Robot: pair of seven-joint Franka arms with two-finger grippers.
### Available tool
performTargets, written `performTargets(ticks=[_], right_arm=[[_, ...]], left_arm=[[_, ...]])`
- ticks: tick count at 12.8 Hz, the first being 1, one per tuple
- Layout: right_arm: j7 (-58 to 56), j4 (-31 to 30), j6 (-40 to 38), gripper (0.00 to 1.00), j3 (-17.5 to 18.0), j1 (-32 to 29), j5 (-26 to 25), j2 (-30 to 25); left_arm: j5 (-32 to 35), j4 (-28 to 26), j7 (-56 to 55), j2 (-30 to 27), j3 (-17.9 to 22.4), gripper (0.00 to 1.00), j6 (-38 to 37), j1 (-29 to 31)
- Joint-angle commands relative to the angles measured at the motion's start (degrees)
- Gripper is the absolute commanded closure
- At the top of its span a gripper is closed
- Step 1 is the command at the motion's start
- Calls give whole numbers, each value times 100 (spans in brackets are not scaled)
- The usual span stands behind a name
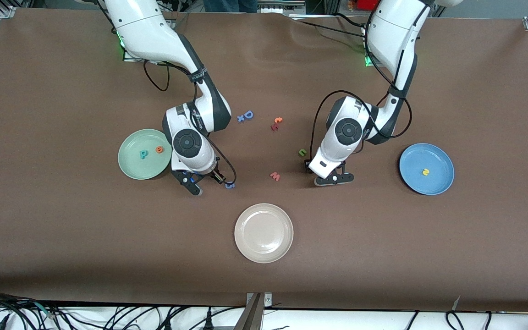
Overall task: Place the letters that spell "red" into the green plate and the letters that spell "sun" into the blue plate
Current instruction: 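Grasp the teal r with the right gripper while the left gripper grasps u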
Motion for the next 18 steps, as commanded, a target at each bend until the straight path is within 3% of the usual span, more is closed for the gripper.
performTargets(ticks=[1,4,9,12,14,15,17,18], right_arm=[[64,136,117,51,-27,72,104,134],[56,101,162,57,-27,81,104,152],[73,84,346,57,-27,178,104,231],[64,49,355,59,-27,204,95,249],[64,22,346,66,-35,204,95,249],[64,-4,355,70,-35,204,95,249],[64,-13,346,89,-35,213,95,240],[64,-13,346,93,-35,204,95,222]], left_arm=[[-148,52,94,98,67,55,9,-93],[-130,52,120,98,67,67,9,-93],[-148,70,734,-33,259,94,-70,-23],[-165,0,2249,-262,636,94,-438,187],[-209,-27,3612,-402,1154,94,-902,338],[-209,-27,4166,-464,1391,94,-1044,381],[-209,-27,5073,-508,1691,94,-1195,504],[-209,-27,5495,-517,1814,93,-1256,557]])
